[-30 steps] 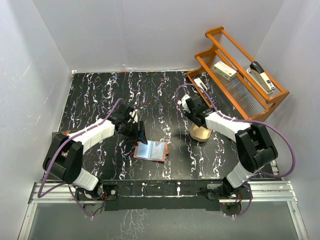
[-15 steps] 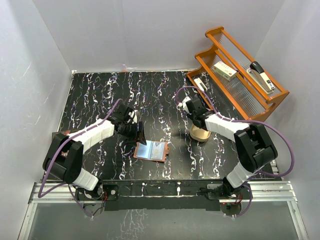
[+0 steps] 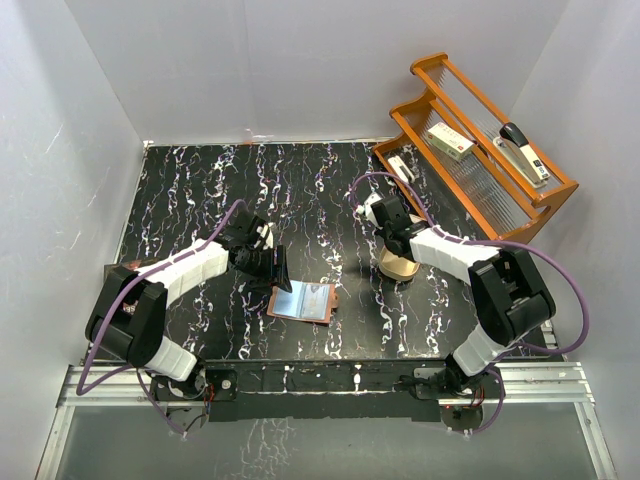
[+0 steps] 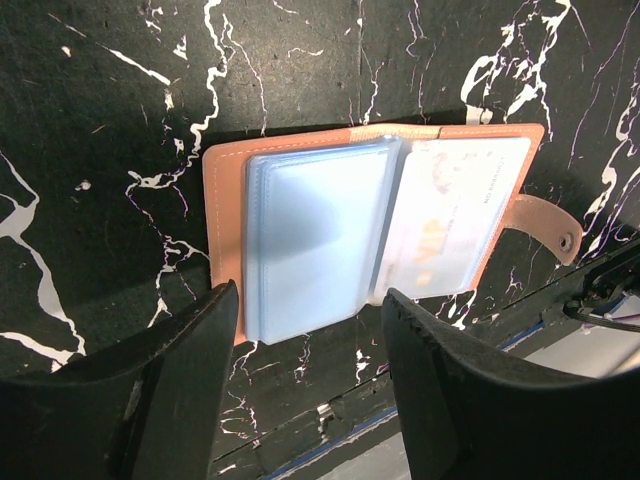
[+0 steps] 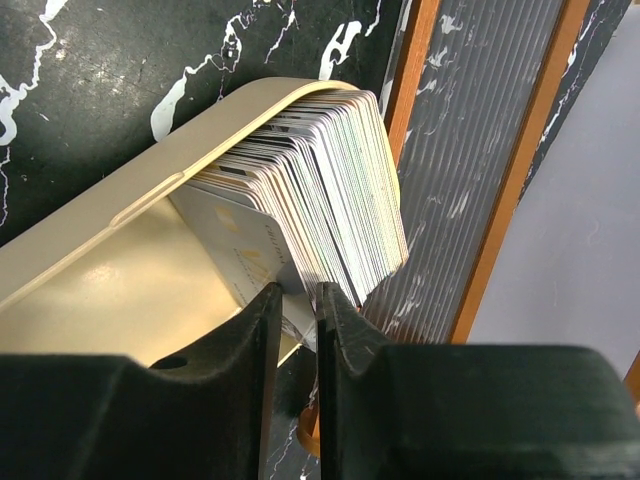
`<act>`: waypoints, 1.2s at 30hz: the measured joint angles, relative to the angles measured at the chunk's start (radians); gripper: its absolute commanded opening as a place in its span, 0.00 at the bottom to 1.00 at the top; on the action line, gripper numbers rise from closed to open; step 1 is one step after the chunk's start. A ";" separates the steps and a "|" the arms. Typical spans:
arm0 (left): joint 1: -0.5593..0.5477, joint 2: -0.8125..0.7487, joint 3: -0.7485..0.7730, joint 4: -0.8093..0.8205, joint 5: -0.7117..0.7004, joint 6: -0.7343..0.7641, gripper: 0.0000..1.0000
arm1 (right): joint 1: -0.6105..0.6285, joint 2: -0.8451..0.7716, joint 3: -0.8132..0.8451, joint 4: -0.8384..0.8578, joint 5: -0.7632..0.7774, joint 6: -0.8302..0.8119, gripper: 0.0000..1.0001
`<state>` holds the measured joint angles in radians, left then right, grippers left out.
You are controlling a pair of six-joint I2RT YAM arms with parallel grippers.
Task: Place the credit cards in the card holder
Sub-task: Pick up the credit card from the storage box.
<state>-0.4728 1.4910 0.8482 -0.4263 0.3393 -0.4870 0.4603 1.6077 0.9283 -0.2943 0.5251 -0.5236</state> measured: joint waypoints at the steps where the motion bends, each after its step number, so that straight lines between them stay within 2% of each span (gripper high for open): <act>1: 0.000 0.000 0.000 0.000 0.000 0.000 0.58 | 0.000 -0.001 0.000 0.000 0.000 0.000 0.15; 5: 0.000 0.000 -0.005 -0.001 0.000 0.002 0.58 | 0.000 -0.010 0.000 -0.001 0.001 0.000 0.14; 17: 0.000 0.023 -0.015 -0.005 0.003 0.014 0.56 | 0.000 -0.025 0.019 -0.049 -0.005 0.010 0.00; 36: 0.005 0.016 -0.135 0.159 0.198 -0.113 0.55 | 0.035 -0.174 0.065 -0.231 -0.162 0.138 0.00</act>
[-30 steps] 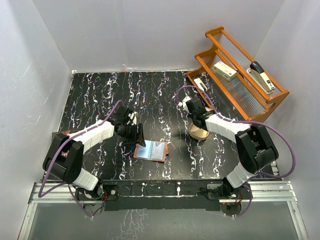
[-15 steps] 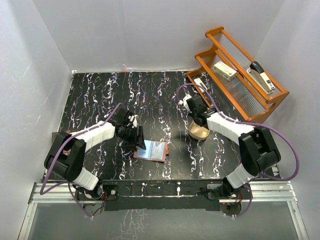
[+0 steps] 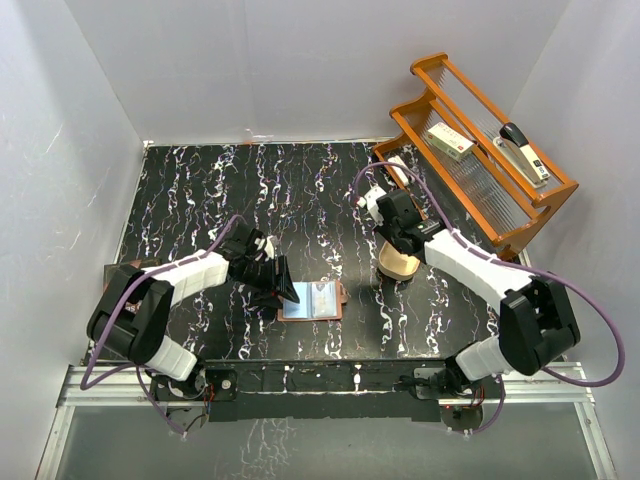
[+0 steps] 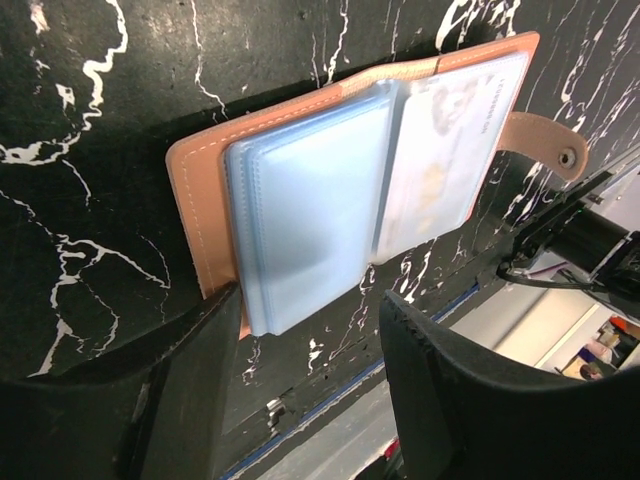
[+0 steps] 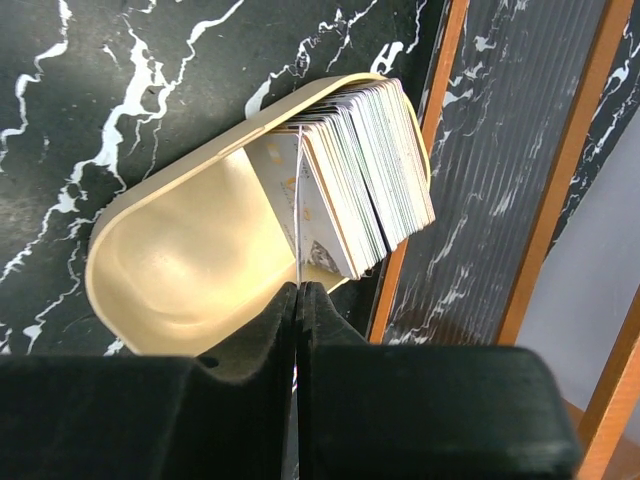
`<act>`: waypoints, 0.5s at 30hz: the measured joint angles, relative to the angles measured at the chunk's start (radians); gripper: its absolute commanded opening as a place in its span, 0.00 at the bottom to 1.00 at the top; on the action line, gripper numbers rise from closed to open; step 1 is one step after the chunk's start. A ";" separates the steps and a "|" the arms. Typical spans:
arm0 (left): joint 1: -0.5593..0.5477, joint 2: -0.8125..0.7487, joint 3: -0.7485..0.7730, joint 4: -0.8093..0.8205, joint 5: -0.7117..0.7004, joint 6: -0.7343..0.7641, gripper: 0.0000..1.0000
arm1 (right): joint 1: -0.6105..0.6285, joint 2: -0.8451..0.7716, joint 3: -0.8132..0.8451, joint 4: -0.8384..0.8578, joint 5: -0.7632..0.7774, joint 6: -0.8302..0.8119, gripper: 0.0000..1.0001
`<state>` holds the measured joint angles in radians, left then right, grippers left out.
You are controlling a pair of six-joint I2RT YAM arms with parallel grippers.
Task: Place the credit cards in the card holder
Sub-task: Pick up the credit card from the storage box.
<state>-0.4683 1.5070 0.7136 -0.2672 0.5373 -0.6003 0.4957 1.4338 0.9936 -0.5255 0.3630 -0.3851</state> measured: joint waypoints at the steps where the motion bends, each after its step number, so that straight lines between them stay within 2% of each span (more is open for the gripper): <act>1: 0.000 -0.003 0.000 0.002 0.000 -0.006 0.55 | 0.000 -0.008 0.000 -0.005 -0.007 0.004 0.00; 7: 0.000 -0.031 0.015 -0.002 -0.002 -0.023 0.58 | 0.001 -0.043 0.000 -0.037 -0.055 0.037 0.00; 15: 0.000 -0.138 0.068 0.006 0.005 -0.047 0.70 | 0.018 -0.083 0.039 -0.106 -0.183 0.125 0.00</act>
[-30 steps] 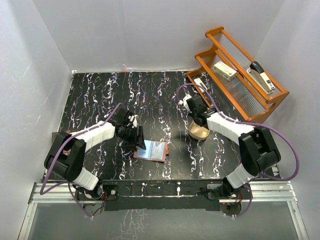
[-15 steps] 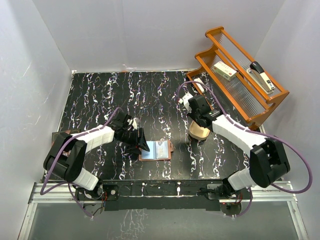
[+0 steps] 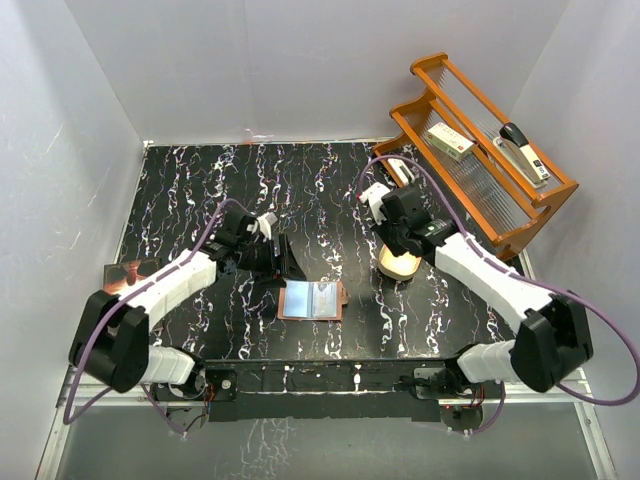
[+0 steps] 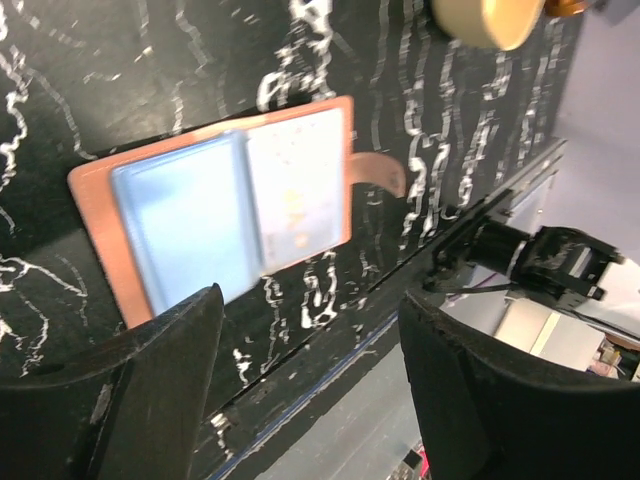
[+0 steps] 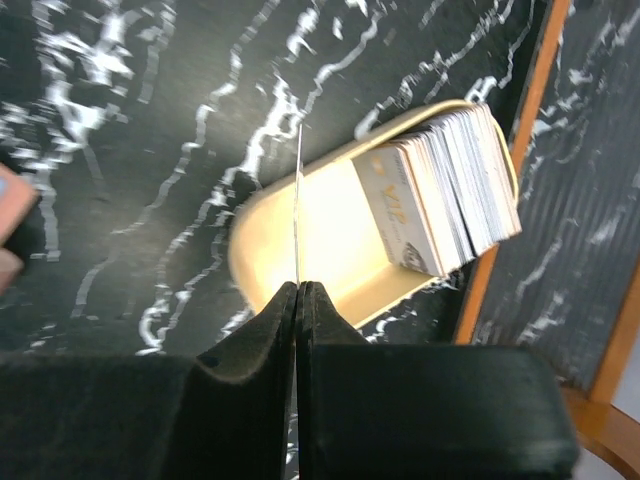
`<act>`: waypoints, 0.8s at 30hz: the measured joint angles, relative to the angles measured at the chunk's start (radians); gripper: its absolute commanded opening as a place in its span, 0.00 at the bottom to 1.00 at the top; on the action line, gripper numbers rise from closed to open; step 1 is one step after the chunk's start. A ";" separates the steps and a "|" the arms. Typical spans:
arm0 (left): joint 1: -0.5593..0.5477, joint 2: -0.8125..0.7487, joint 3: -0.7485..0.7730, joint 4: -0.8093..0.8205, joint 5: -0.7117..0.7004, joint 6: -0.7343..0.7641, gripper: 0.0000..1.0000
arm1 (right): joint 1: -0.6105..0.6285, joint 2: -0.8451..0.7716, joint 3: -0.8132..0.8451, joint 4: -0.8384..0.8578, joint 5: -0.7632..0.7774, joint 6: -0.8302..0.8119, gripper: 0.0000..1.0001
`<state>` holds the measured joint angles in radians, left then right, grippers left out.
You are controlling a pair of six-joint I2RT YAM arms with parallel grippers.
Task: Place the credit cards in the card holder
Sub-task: Pick up the credit card from the storage box.
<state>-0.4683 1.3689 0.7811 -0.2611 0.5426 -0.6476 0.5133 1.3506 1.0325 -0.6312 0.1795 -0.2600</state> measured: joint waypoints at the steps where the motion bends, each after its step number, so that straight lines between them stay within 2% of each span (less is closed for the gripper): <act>1: 0.000 -0.022 0.009 0.000 0.001 -0.005 0.71 | 0.005 -0.025 0.000 0.001 -0.030 0.017 0.00; 11: 0.000 -0.108 0.059 0.093 0.045 -0.064 0.71 | 0.013 -0.265 -0.018 0.112 -0.367 0.232 0.00; 20: 0.000 -0.139 0.019 0.398 0.163 -0.237 0.70 | 0.015 -0.337 -0.168 0.391 -0.693 0.539 0.00; 24: 0.000 -0.173 -0.008 0.512 0.190 -0.290 0.64 | 0.016 -0.356 -0.224 0.518 -0.786 0.670 0.00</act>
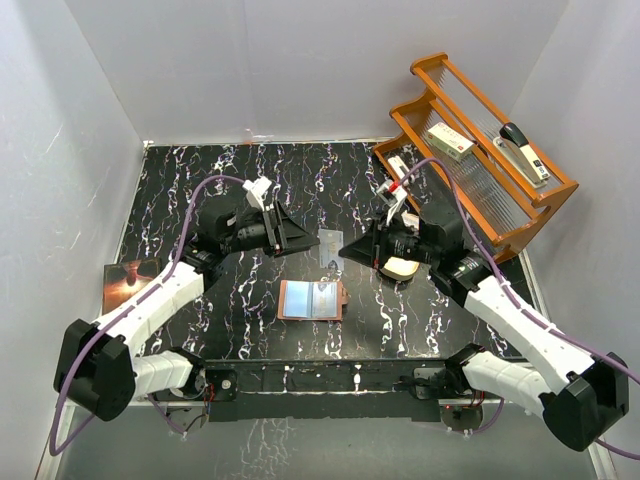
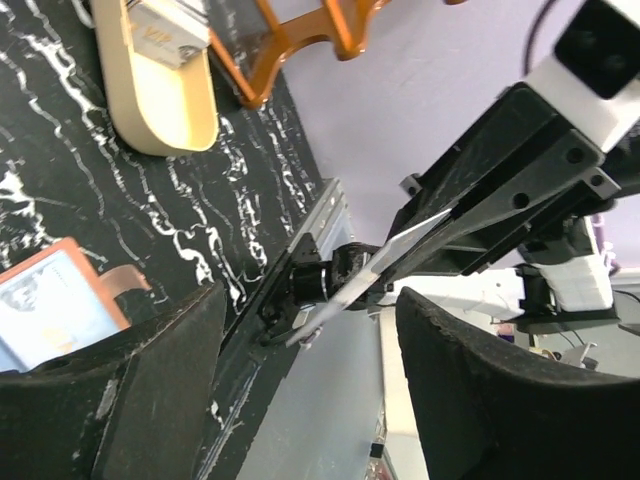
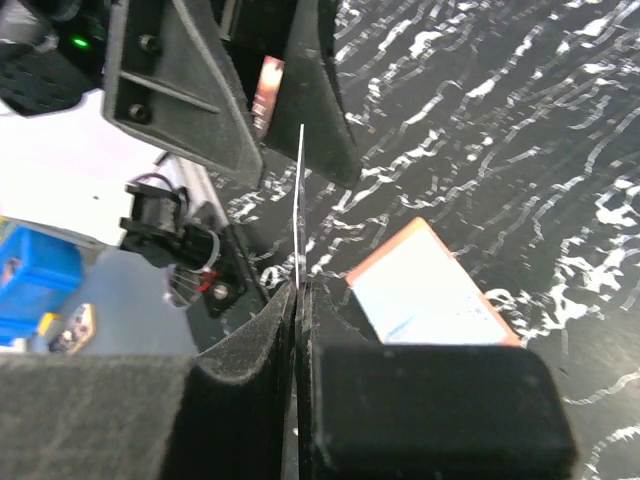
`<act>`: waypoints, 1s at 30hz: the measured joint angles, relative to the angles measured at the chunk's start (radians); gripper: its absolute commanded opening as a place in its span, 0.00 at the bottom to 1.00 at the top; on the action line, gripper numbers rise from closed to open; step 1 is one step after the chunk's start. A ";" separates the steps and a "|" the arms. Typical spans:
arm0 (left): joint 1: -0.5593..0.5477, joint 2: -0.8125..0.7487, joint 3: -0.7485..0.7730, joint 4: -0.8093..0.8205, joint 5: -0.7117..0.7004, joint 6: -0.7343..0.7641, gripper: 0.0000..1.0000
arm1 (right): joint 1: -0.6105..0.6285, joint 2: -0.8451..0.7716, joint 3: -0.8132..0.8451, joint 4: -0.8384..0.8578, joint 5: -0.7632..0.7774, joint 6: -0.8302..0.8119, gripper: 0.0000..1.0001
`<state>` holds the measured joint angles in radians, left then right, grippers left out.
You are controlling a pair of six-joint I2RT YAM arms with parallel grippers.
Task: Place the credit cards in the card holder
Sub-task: Pick up the credit card from the storage box.
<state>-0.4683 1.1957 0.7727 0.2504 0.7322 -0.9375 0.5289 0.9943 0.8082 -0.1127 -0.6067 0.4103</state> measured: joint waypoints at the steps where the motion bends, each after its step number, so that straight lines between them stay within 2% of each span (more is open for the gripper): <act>1: 0.000 -0.007 -0.006 0.032 0.009 -0.014 0.61 | 0.000 -0.006 -0.008 0.023 -0.015 0.027 0.00; 3: 0.000 -0.012 -0.008 0.077 0.021 -0.034 0.53 | 0.000 -0.013 -0.018 0.064 -0.040 0.073 0.00; 6: 0.000 -0.012 -0.008 0.130 0.038 -0.060 0.36 | 0.000 -0.014 -0.021 0.124 -0.071 0.135 0.00; 9: 0.000 -0.013 -0.016 0.183 0.055 -0.090 0.11 | 0.000 -0.014 -0.030 0.179 -0.081 0.187 0.00; 13: 0.000 -0.013 -0.026 0.215 0.067 -0.116 0.00 | -0.001 -0.013 -0.048 0.193 -0.080 0.221 0.00; 23: 0.003 -0.014 -0.079 0.282 0.070 -0.167 0.00 | -0.001 -0.006 -0.077 0.200 -0.076 0.256 0.00; 28: 0.002 -0.014 -0.101 0.309 0.074 -0.186 0.33 | 0.000 0.002 -0.087 0.216 -0.081 0.279 0.00; 30: 0.002 -0.014 -0.111 0.325 0.079 -0.194 0.42 | 0.000 0.007 -0.089 0.240 -0.089 0.298 0.00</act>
<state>-0.4660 1.1816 0.6617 0.5755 0.8116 -1.1313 0.5285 1.0016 0.7189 0.1268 -0.6960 0.7082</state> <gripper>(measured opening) 0.294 0.008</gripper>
